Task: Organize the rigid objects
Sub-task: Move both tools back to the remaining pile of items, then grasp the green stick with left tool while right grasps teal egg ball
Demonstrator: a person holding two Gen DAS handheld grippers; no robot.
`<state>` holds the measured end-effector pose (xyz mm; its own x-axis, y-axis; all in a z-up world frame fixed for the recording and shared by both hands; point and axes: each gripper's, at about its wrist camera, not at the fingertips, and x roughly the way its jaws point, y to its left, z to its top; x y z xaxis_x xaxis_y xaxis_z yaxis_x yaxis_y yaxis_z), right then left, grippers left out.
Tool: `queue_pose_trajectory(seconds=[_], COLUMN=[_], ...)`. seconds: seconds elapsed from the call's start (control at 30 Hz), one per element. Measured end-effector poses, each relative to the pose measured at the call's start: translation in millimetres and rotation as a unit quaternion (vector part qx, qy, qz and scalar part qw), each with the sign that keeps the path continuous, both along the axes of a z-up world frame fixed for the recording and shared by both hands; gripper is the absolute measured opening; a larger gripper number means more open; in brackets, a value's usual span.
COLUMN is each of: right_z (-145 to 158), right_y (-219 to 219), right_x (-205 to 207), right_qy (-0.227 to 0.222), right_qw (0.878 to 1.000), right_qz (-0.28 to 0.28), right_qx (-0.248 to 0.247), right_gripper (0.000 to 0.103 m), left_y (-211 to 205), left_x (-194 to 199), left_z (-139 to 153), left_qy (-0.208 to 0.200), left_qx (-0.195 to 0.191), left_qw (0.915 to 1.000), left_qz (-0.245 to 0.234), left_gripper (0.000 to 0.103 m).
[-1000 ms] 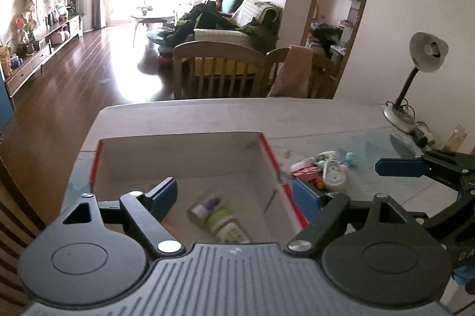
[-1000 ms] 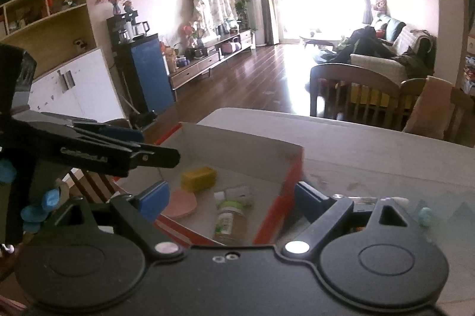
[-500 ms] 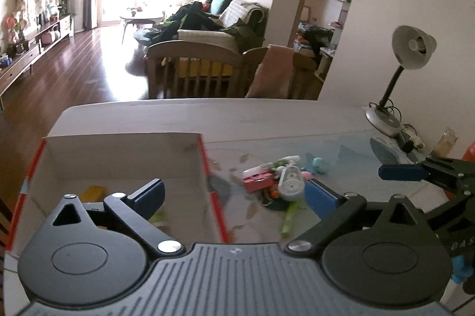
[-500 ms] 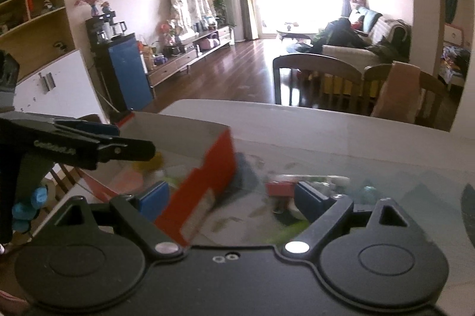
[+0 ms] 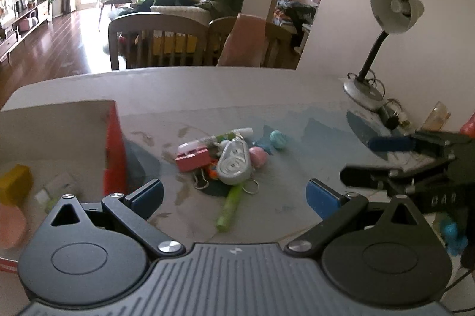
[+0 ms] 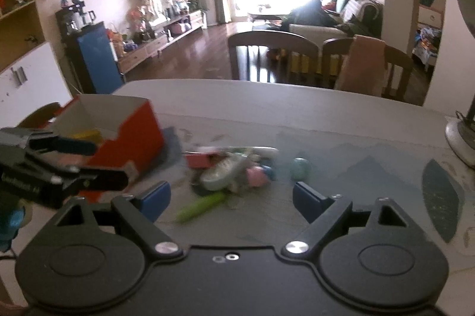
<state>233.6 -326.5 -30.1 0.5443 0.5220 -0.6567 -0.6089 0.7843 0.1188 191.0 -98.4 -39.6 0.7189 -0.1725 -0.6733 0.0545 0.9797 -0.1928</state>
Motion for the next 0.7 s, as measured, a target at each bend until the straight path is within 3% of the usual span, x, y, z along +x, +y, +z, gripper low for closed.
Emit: queue_pose_trajectory(seconds=[0.27, 0.6, 0.7], right_z=[-28, -70, -82], right_y=[-14, -1, 5], right_x=[56, 118, 131], right_qy=[0.004, 0.043, 0.056], right_qw=[0.999, 0.996, 0.995], right_qz=[-0.031, -0.057, -0.064], right_qx=[-0.033, -0.047, -0.050], right_gripper=[0.084, 0.077, 0.075], left_y=[-26, -36, -37], left_x=[26, 58, 65], left_z=[-34, -80, -90], left_qy=[0.012, 0.063, 0.075], left_qx=[0.009, 0.033, 0.034], left_qw=[0.9997, 0.9969, 0.9961], left_qz=[0.017, 0.033, 0.033], left_gripper=[0.103, 0.102, 0.092])
